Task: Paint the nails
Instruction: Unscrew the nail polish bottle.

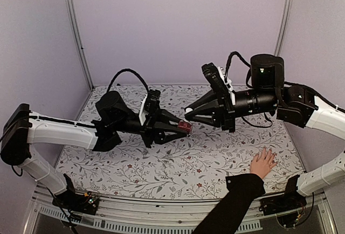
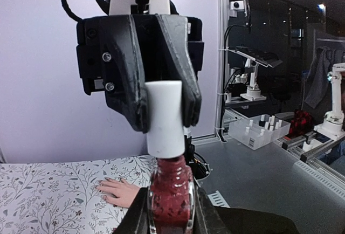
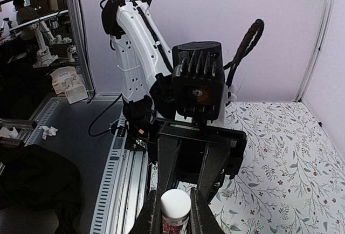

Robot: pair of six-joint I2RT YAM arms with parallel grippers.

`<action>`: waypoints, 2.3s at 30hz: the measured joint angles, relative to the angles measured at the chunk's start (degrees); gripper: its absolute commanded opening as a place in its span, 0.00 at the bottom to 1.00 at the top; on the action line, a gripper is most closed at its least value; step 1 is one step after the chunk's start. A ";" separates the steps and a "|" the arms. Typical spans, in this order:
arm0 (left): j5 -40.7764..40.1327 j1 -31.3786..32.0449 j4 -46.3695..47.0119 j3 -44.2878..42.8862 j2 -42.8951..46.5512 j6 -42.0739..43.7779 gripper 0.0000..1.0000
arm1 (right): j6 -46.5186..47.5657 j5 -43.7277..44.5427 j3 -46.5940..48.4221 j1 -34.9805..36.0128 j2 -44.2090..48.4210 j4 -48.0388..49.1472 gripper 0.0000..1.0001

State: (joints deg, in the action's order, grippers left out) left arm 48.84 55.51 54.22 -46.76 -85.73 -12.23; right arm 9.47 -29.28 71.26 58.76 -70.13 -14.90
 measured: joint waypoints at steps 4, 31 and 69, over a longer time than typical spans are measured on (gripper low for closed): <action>0.87 -0.04 -0.02 0.00 0.00 -0.09 0.00 | 1.22 -1.20 0.00 0.00 -0.15 -0.04 0.03; -1.51 -0.94 -0.94 0.00 0.02 2.19 0.00 | 3.34 0.59 -0.42 -0.39 -0.79 -5.14 0.67; -3.34 0.70 -21.92 -2.51 -1.14 19.45 0.00 | 2.75 3.78 13.70 0.94 -8.33 -34.18 0.34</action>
State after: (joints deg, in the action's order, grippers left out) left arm 45.50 56.21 32.29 -49.28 -86.87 7.22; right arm 12.23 -25.50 84.97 59.70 -78.46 -49.08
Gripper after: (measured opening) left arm 0.208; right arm 0.394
